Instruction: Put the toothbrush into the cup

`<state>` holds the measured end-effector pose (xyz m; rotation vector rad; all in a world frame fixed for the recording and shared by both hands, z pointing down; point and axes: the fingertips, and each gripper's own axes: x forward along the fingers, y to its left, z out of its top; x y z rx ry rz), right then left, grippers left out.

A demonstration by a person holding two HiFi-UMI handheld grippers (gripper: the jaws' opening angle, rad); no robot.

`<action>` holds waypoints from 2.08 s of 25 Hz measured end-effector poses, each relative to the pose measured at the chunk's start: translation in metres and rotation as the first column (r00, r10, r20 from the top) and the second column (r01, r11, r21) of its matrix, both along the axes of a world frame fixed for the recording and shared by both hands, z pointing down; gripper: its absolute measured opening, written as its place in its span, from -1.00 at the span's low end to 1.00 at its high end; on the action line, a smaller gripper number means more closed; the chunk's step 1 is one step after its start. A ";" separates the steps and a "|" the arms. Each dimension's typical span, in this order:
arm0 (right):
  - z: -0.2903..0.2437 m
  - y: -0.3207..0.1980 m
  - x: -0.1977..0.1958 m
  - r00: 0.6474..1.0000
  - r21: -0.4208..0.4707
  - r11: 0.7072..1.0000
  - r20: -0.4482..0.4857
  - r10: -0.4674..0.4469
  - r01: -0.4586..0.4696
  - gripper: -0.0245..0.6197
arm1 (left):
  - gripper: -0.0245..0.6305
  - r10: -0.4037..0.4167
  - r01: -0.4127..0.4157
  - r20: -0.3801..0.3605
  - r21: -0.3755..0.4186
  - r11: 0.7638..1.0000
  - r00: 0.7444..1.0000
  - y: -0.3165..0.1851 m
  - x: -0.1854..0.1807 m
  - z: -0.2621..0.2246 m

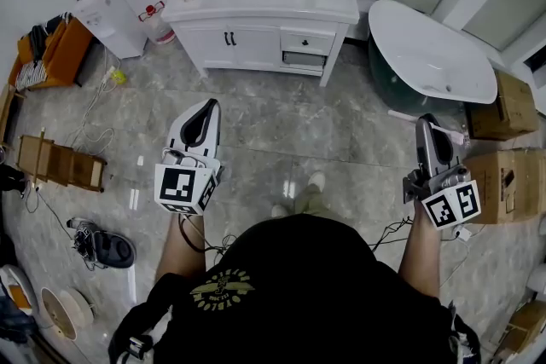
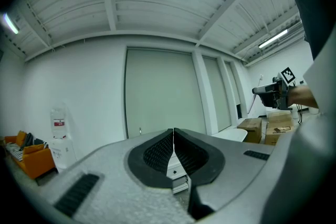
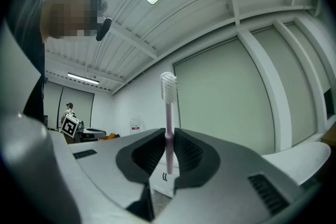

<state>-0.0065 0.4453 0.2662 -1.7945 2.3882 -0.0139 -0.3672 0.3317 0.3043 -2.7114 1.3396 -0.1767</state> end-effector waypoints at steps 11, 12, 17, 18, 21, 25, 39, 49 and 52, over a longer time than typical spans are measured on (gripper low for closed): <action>0.022 -0.032 0.006 1.000 -0.071 0.997 0.004 0.014 -0.014 -0.76 | -0.88 0.023 -0.024 -0.006 -0.065 0.998 1.000 -0.039 0.015 0.028; 0.024 -0.036 0.008 1.000 -0.076 0.997 0.004 0.015 -0.015 -0.76 | -0.88 0.027 -0.028 -0.006 -0.069 0.997 1.000 -0.044 0.018 0.030; 0.024 -0.059 0.020 1.000 -0.078 0.997 0.007 0.019 -0.019 -0.76 | -0.88 0.045 -0.046 -0.009 -0.079 0.996 0.999 -0.068 0.039 0.034; 0.023 -0.064 0.023 1.000 -0.076 0.997 0.008 0.019 -0.019 -0.76 | -0.88 0.048 -0.049 -0.008 -0.078 0.996 0.999 -0.073 0.043 0.033; 0.019 -0.080 0.033 1.000 -0.068 0.998 0.006 0.015 -0.015 -0.76 | -0.88 0.050 -0.051 -0.008 -0.072 0.996 0.999 -0.089 0.055 0.031; 0.016 -0.101 0.049 1.000 -0.054 0.998 0.010 0.015 -0.015 -0.76 | -0.88 0.049 -0.050 -0.005 -0.068 0.996 0.999 -0.109 0.071 0.028; 0.011 -0.158 0.114 0.999 -0.017 1.000 0.046 -0.015 0.016 -0.76 | -0.88 0.017 -0.016 0.026 -0.030 0.999 0.999 -0.165 0.129 0.005; 0.007 -0.191 0.181 0.997 0.021 0.998 0.061 -0.052 0.051 -0.76 | -0.88 -0.017 0.016 0.032 0.033 0.999 0.999 -0.185 0.189 -0.023; 0.008 -0.200 0.193 0.996 0.022 0.998 0.071 -0.063 0.061 -0.76 | -0.88 -0.037 0.036 0.037 0.027 0.999 0.999 -0.186 0.194 -0.022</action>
